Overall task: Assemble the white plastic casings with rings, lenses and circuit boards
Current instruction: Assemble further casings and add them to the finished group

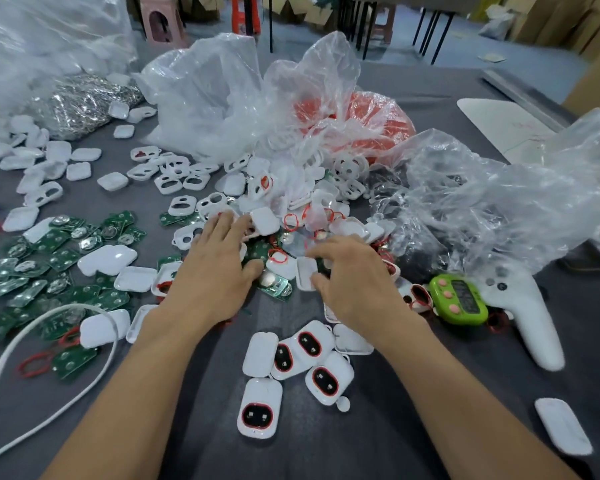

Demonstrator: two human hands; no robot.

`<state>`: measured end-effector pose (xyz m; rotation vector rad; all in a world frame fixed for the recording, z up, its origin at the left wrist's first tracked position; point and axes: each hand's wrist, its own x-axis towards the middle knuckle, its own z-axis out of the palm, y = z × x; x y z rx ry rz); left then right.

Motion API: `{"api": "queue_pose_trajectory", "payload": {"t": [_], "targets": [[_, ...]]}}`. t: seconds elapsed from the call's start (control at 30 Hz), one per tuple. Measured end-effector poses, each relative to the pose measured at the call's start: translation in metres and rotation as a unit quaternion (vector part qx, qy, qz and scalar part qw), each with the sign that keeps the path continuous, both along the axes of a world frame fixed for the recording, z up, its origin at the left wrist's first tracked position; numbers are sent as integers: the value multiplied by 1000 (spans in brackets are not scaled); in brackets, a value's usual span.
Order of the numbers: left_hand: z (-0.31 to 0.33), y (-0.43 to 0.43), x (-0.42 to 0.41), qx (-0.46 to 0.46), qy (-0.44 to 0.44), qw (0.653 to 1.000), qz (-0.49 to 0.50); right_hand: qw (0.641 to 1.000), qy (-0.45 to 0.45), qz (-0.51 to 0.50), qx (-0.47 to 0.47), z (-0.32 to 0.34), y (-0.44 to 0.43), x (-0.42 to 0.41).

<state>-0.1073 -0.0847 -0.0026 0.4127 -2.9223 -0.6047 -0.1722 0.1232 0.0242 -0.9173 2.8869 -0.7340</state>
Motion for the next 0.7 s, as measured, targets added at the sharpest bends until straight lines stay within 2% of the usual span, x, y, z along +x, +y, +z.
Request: {"api": "queue_pose_trajectory", "payload": {"t": [0.1, 0.2, 0.3, 0.4, 0.47, 0.53, 0.6, 0.7], "targets": [[-5, 0, -14, 18, 37, 999, 4, 996, 64, -55, -26, -7, -11, -18], [-6, -1, -29, 47, 55, 997, 6, 993, 84, -75, -16, -8, -20, -41], [1, -5, -38, 148, 71, 986, 24, 994, 80, -77, 16, -4, -27, -60], [10, -11, -34, 246, 125, 960, 38, 991, 63, -111, -33, 7, -32, -62], [10, -17, -28, 314, 156, 936, 25, 979, 110, -133, -107, 16, -37, -55], [11, -18, -25, 376, 182, 908, 13, 973, 143, -114, -138, 24, -49, -47], [16, -18, -26, 451, 232, 861, 33, 987, 73, -41, -135, 30, -65, -40], [21, -26, -28, 533, 320, 767, 157, 993, -39, 91, -56, 27, -91, -25]]}}
